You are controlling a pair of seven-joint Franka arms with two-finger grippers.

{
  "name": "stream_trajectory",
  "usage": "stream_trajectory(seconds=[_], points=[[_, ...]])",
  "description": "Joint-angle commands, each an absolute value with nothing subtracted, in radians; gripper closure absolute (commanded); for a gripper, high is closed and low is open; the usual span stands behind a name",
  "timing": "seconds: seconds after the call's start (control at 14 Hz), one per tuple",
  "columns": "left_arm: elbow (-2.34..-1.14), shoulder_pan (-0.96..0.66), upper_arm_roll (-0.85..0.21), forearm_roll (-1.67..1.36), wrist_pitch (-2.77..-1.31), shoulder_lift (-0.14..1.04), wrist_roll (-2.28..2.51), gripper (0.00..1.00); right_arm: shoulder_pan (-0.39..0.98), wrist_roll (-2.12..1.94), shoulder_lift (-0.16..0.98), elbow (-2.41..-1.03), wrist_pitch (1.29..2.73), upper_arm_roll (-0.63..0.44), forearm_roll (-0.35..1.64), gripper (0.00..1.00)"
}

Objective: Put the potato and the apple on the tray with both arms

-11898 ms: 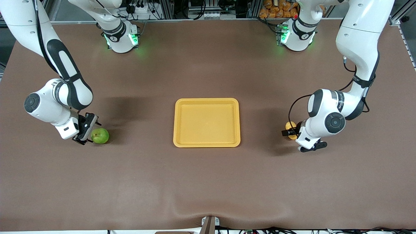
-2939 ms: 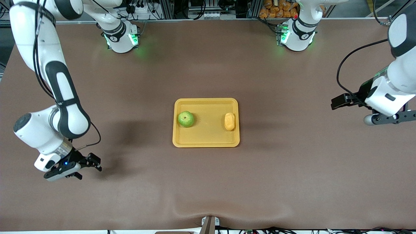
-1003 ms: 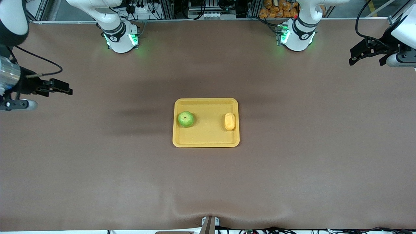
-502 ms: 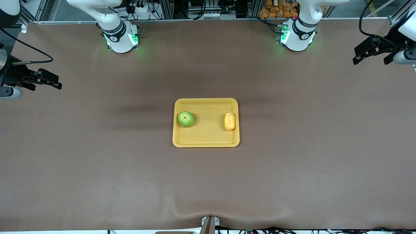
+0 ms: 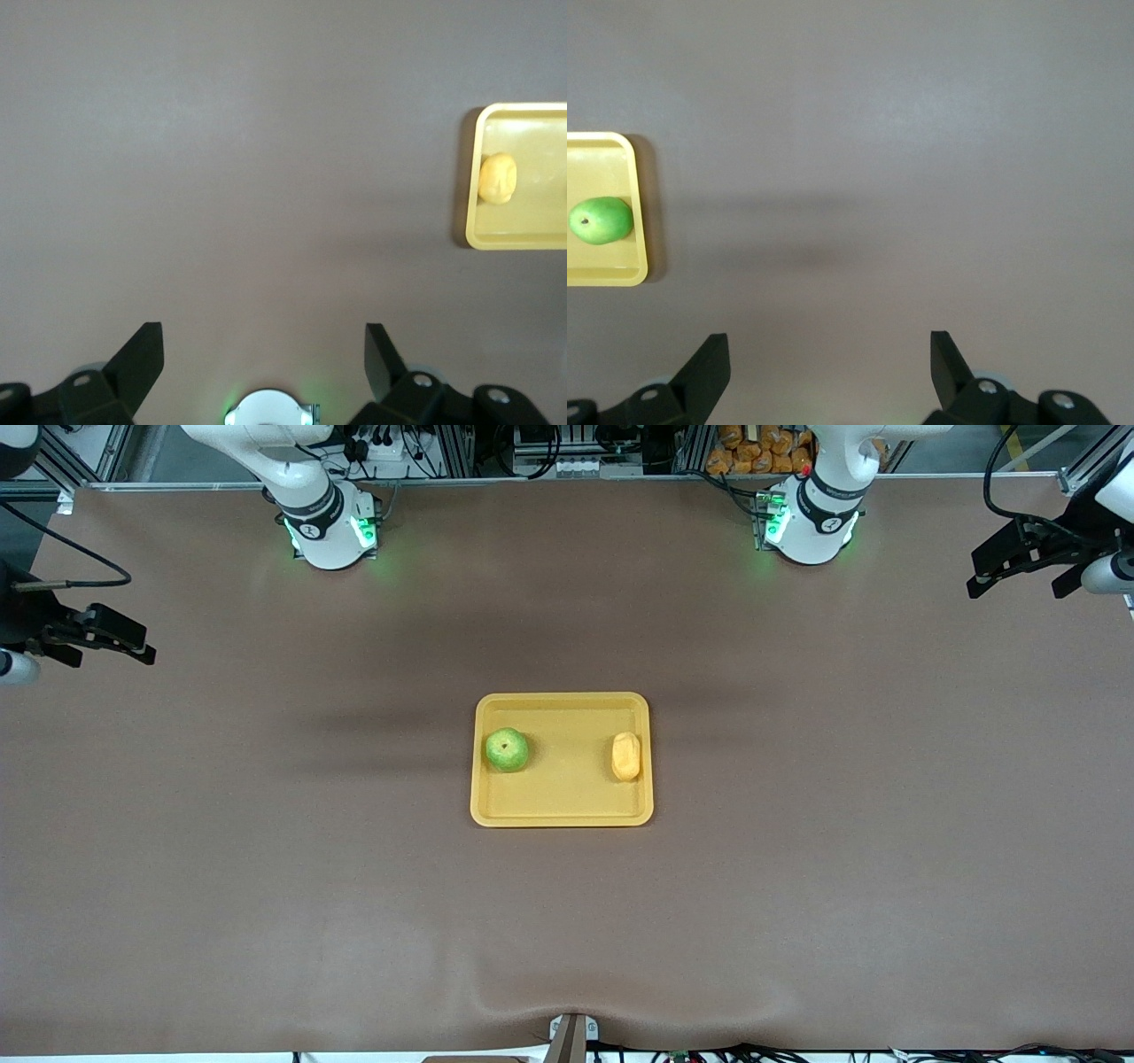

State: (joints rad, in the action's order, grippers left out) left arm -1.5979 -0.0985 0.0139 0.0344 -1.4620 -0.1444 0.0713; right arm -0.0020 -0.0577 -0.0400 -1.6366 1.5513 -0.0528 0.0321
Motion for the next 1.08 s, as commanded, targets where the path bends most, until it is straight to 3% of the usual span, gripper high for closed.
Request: stream_trajectory(seconds=[0.0,0.29,1.0], points=[[-1.589,-0.091,0.015,0.054,-1.434,-0.156,0.048,0.0,-0.021,-0.041,-0.031,-1.573,1.537,-0.048,0.009,0.0],[-1.592,-0.074,0.015,0.054,-1.427,-0.156,0.045,0.0,-0.069,-0.049,-0.031,-1.543,1.536,-0.046,0.028,0.0],[-1.589,-0.052,0.008,0.054,-1.427,-0.152,0.044,0.0,-0.035,-0.054,-0.002,-1.545,1.517,-0.041,0.023,0.0]])
